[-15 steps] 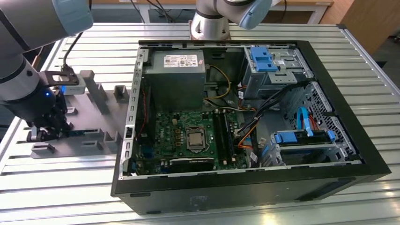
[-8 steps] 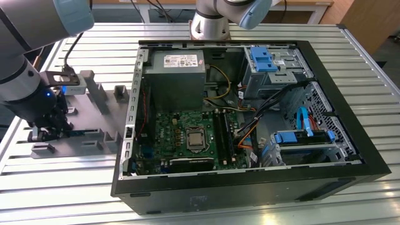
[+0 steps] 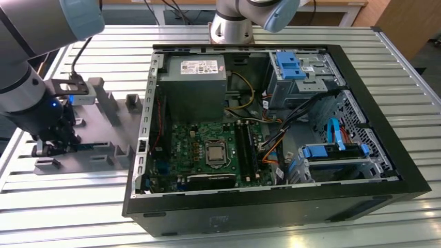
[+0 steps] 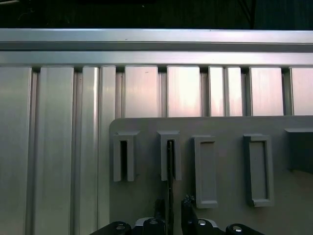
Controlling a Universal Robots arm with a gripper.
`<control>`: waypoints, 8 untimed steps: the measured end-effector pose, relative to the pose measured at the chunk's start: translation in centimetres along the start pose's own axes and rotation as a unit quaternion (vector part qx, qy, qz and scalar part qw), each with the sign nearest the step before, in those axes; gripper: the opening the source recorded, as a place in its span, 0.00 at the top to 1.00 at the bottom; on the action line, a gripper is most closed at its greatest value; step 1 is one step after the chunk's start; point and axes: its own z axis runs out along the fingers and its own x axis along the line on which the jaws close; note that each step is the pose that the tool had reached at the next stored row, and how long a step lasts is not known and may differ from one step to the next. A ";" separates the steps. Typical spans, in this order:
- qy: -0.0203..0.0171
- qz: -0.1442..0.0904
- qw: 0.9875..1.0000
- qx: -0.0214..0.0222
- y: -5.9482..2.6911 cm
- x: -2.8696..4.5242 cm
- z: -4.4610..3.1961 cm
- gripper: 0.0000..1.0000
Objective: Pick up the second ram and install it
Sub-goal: 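Pick up the second ram and move it above second insertion slot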
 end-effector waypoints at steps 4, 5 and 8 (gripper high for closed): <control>0.000 0.000 1.000 0.000 -0.02 0.01 0.09 0.74; 0.000 0.000 1.000 0.000 -0.02 0.01 0.11 0.74; 0.000 0.000 1.000 0.000 -0.02 0.01 0.16 0.81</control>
